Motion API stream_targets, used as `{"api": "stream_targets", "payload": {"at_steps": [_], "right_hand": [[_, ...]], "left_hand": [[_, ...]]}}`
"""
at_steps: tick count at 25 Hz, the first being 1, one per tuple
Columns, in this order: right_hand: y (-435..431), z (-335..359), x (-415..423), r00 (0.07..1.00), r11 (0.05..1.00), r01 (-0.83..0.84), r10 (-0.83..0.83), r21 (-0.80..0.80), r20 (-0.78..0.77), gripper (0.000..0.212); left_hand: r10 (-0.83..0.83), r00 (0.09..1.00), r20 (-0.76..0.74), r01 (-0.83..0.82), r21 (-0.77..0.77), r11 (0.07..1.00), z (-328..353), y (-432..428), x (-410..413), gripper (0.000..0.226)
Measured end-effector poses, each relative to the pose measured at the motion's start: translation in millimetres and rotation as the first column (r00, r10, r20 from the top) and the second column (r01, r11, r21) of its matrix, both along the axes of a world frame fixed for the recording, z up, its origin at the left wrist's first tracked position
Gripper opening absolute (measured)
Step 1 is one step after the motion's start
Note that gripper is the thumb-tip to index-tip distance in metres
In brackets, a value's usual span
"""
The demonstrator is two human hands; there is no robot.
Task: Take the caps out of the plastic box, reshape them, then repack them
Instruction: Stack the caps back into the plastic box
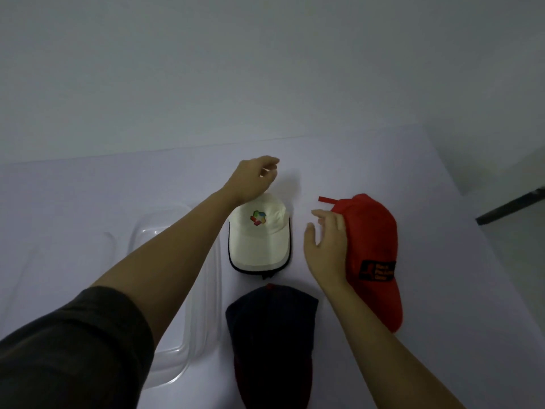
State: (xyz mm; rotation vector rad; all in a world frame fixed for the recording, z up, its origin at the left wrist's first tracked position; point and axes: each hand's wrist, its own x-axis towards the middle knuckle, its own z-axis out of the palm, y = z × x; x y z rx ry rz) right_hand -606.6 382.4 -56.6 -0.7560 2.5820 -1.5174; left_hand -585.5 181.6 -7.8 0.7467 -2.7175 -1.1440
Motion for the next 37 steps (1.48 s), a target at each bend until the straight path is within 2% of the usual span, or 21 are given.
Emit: {"api": "stream_targets", "payload": {"at_steps": [3, 4, 6, 7, 9, 11, 14, 18, 21, 23, 25, 28, 30, 34, 36, 37], "right_hand": [[49.2, 9.0, -31.3, 0.986, 0.987, 0.120, -0.131, -0.105, -0.104, 0.032], [67.3, 11.1, -46.8, 0.990, 0.988, 0.120, -0.127, -0.100, -0.063, 0.043], [101.4, 8.6, -80.6, 0.991, 1.000, 0.017, -0.014, -0.017, 0.133, 0.073], [118.9, 4.7, -96.7, 0.964, 0.995, -0.081, 0.064, 0.057, 0.256, 0.091], [144.4, -2.5, -117.7, 0.878, 0.925, -0.308, 0.186, 0.222, 0.441, 0.122], [154.2, -7.0, -127.2, 0.862, 0.842, -0.428, 0.273, 0.327, 0.427, 0.133], [150.2, -8.4, -133.3, 0.886, 0.799, -0.448, 0.339, 0.401, 0.315, 0.125], [154.0, -8.6, -136.2, 0.915, 0.781, -0.403, 0.352, 0.477, 0.195, 0.108], [161.3, 0.9, -135.4, 0.908, 0.783, -0.415, 0.386, 0.463, 0.160, 0.097], [166.5, 4.9, -138.0, 0.879, 0.782, -0.475, 0.405, 0.404, 0.251, 0.084], [170.2, 5.7, -142.3, 0.837, 0.805, -0.523, 0.423, 0.279, 0.348, 0.065], [171.3, 11.2, -145.2, 0.725, 0.843, -0.538, 0.457, 0.009, 0.515, 0.048], [168.9, 13.8, -145.8, 0.659, 0.841, -0.531, 0.486, -0.103, 0.574, 0.036], [158.3, 11.4, -145.8, 0.695, 0.871, -0.477, 0.457, -0.120, 0.555, 0.027], [152.0, 8.7, -144.4, 0.697, 0.886, -0.428, 0.448, -0.176, 0.560, 0.028], [149.2, 6.2, -144.1, 0.689, 0.893, -0.394, 0.443, -0.215, 0.574, 0.027]], "left_hand": [[-0.045, 0.997, -0.066, 0.047, 0.039, 0.998, 21.4, 39.8, -20.6, 0.034], [-0.102, 0.994, -0.048, 0.106, 0.067, 0.992, 25.1, 55.0, -26.2, 0.033], [-0.210, 0.977, 0.025, 0.205, 0.137, 0.969, 26.4, 86.6, -31.9, 0.037], [-0.266, 0.962, 0.068, 0.251, 0.175, 0.952, 21.3, 103.9, -33.4, 0.046], [-0.371, 0.914, 0.164, 0.332, 0.224, 0.916, 2.0, 133.9, -34.8, 0.079], [-0.426, 0.863, 0.271, 0.381, 0.203, 0.902, -20.7, 155.7, -37.4, 0.111], [-0.358, 0.884, 0.300, 0.314, 0.184, 0.931, -38.1, 168.8, -44.1, 0.123], [-0.336, 0.877, 0.344, 0.325, 0.090, 0.941, -36.8, 173.0, -52.9, 0.107], [-0.340, 0.885, 0.319, 0.274, 0.233, 0.933, -21.6, 171.0, -52.3, 0.074], [-0.354, 0.900, 0.256, 0.238, 0.393, 0.888, -9.6, 167.9, -50.1, 0.035], [-0.356, 0.917, 0.182, 0.218, 0.520, 0.826, -1.4, 166.6, -47.0, 0.015], [-0.347, 0.933, 0.092, 0.217, 0.626, 0.749, -1.4, 169.0, -43.7, 0.019], [-0.318, 0.946, 0.057, 0.202, 0.666, 0.718, -5.4, 172.0, -42.7, 0.015], [-0.263, 0.964, 0.037, 0.166, 0.689, 0.706, -16.1, 169.5, -41.2, 0.019], [-0.148, 0.989, 0.031, 0.071, 0.769, 0.636, -21.7, 169.5, -41.4, 0.021], [-0.064, 0.997, 0.040, 0.003, 0.827, 0.563, -24.9, 170.9, -42.8, 0.026]]}}
